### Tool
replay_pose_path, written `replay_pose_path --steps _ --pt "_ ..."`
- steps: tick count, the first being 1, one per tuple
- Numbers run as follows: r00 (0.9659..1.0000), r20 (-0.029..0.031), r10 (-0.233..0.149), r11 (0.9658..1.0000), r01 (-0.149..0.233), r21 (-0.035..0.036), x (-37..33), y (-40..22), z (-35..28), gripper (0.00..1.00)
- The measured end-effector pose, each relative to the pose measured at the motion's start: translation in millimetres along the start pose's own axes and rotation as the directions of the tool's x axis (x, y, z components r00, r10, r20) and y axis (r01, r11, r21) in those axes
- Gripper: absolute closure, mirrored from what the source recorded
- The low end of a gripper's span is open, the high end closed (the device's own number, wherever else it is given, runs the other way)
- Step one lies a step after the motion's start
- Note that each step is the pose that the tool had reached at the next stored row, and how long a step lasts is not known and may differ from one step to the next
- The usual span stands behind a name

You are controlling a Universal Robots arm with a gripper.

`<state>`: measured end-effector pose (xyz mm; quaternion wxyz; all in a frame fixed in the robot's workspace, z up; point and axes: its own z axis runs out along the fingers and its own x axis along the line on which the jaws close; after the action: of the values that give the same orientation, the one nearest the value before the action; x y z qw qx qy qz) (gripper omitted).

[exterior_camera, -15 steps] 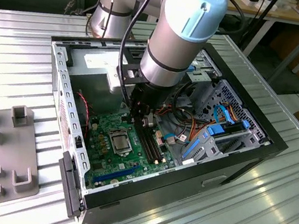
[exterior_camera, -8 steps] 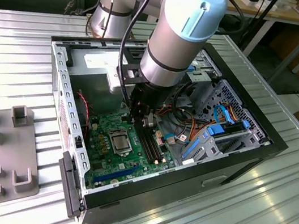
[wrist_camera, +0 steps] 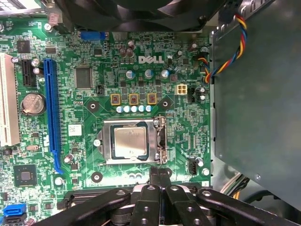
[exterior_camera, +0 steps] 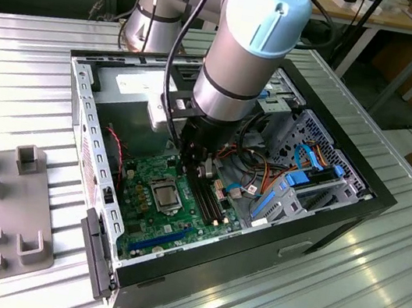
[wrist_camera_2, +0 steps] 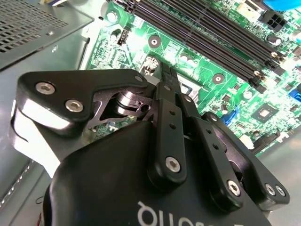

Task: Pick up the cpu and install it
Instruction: 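Install the first cpu locking lever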

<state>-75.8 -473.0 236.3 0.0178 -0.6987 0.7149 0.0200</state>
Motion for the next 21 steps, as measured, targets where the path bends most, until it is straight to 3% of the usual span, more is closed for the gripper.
replay_pose_path --steps 15,21 --pt "0.9996 -0.0282 0.0 1.0 0.0 0.0006 3.4 -0.1 4.9 0.89" --pt "0.9995 -0.0311 0.0 1.0 0.0 0.0006 6.8 -0.2 5.2 0.89"
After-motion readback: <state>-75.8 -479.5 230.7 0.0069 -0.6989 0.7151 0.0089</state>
